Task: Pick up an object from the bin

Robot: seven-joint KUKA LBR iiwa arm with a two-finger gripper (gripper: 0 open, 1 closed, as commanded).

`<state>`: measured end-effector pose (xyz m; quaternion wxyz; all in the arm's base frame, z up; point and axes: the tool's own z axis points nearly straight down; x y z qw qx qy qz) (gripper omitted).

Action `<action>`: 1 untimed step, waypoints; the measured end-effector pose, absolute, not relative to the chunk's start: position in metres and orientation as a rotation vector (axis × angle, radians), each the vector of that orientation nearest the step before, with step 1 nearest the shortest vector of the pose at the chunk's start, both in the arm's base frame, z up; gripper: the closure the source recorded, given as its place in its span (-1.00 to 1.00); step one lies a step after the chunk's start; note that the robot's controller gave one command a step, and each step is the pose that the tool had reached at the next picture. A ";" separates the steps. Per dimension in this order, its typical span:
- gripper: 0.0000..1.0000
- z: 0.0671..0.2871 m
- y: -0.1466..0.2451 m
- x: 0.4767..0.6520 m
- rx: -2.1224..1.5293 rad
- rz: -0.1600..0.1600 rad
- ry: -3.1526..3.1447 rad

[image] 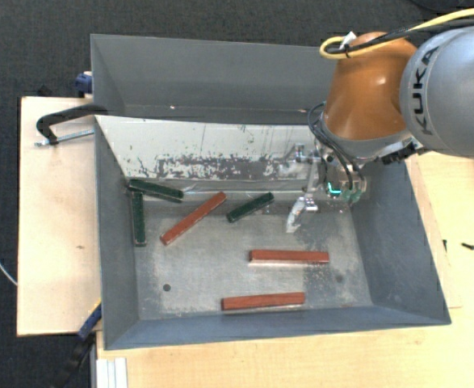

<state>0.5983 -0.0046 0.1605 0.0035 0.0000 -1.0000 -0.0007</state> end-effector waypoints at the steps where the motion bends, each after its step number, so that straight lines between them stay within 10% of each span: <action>1: -1.00 0.165 -0.005 0.600 0.000 -0.002 -3.143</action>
Offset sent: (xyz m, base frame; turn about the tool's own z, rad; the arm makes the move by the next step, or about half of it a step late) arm -0.0124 0.0281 -0.0886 -0.0603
